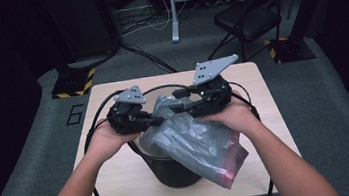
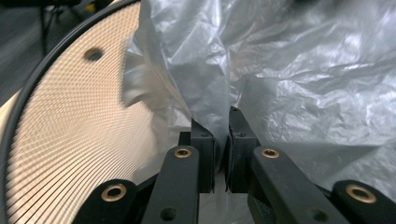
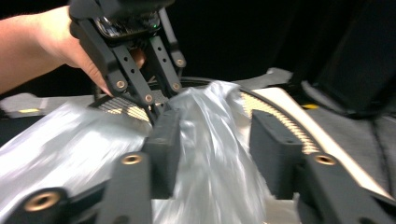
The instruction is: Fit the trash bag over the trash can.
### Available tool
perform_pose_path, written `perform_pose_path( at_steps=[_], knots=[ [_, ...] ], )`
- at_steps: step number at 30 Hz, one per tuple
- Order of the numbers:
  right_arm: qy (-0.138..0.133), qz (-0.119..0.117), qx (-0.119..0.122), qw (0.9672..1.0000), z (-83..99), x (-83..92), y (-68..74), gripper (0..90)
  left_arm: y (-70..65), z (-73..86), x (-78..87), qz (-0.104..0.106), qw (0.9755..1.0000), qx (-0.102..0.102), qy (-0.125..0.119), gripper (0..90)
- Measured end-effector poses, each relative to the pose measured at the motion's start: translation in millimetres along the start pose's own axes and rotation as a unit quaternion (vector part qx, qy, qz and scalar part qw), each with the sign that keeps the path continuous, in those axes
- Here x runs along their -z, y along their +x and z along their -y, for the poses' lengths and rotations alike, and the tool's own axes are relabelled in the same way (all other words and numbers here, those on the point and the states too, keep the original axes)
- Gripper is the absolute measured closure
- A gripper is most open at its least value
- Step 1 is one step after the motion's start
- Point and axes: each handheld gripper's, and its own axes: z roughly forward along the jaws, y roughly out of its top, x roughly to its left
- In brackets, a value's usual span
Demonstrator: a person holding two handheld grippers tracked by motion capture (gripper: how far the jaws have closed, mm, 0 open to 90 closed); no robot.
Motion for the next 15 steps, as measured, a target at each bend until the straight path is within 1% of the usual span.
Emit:
perform_pose_path(
  at_steps=[3, 4, 6, 9, 12, 15],
  knots=[
    [-0.006, 0.031, -0.002, 0.9995, 1.6, 20.1, -2.8, 48.1, 6.6, 5.6, 3.2, -0.002, 1.0000, 0.009, -0.002, 85.1],
    [-0.007, 0.035, -0.006, 0.9993, 2.7, 24.4, -4.3, 47.6, 8.6, 7.8, 4.7, -0.004, 0.9999, 0.016, -0.004, 85.2],
    [0.002, 0.044, -0.021, 0.9988, 7.8, 34.6, -7.3, 45.4, 11.6, 11.0, 7.0, -0.008, 0.9997, 0.021, -0.006, 85.2],
    [0.024, 0.061, -0.026, 0.9975, 17.7, 44.0, -7.3, 42.1, 16.1, 15.6, 10.1, -0.012, 0.9994, 0.030, -0.009, 85.1],
    [0.027, 0.072, -0.032, 0.9965, 25.7, 51.4, -6.9, 38.8, 18.5, 19.6, 12.7, -0.011, 0.9993, 0.035, -0.011, 85.1],
    [0.031, 0.081, -0.037, 0.9955, 33.3, 58.8, -8.6, 36.1, 18.0, 21.9, 13.7, -0.009, 0.9994, 0.032, -0.010, 84.9]
  ],
)
